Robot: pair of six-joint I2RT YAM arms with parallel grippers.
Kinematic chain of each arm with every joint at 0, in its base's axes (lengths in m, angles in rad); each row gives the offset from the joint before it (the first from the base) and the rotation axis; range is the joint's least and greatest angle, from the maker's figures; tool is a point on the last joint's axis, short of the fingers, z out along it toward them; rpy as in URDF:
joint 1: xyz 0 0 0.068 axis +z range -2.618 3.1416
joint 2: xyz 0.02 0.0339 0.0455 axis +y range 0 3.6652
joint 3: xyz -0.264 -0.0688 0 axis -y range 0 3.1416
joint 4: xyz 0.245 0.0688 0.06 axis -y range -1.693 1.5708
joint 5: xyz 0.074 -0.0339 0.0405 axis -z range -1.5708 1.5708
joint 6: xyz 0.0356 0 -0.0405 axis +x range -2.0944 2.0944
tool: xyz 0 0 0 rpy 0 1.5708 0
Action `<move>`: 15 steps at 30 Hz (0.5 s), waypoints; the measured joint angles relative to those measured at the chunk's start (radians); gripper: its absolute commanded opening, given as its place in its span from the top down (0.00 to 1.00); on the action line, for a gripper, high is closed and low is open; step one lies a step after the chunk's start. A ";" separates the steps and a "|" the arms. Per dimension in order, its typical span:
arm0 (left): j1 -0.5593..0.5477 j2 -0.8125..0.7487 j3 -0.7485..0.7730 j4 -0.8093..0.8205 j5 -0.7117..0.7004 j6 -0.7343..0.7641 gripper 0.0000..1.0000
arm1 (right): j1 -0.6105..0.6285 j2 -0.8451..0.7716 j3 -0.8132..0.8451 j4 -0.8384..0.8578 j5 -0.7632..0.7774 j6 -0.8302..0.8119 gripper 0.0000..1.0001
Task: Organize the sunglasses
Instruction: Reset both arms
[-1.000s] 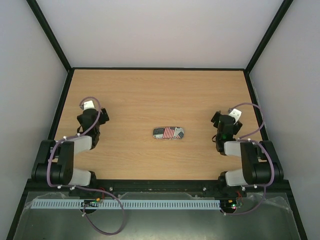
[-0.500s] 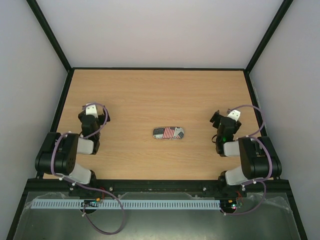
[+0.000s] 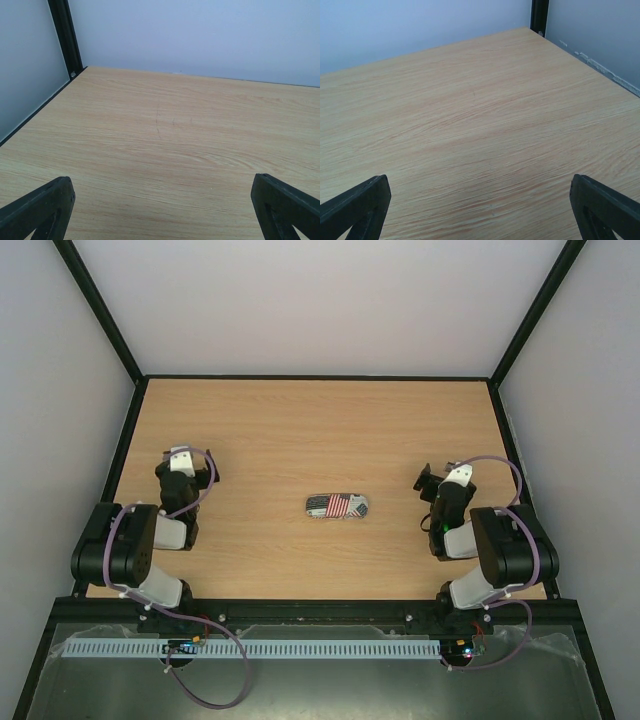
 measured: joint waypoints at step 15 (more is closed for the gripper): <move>0.000 0.000 0.000 0.021 0.005 0.000 0.01 | 0.000 0.000 0.001 -0.001 0.000 -0.005 0.01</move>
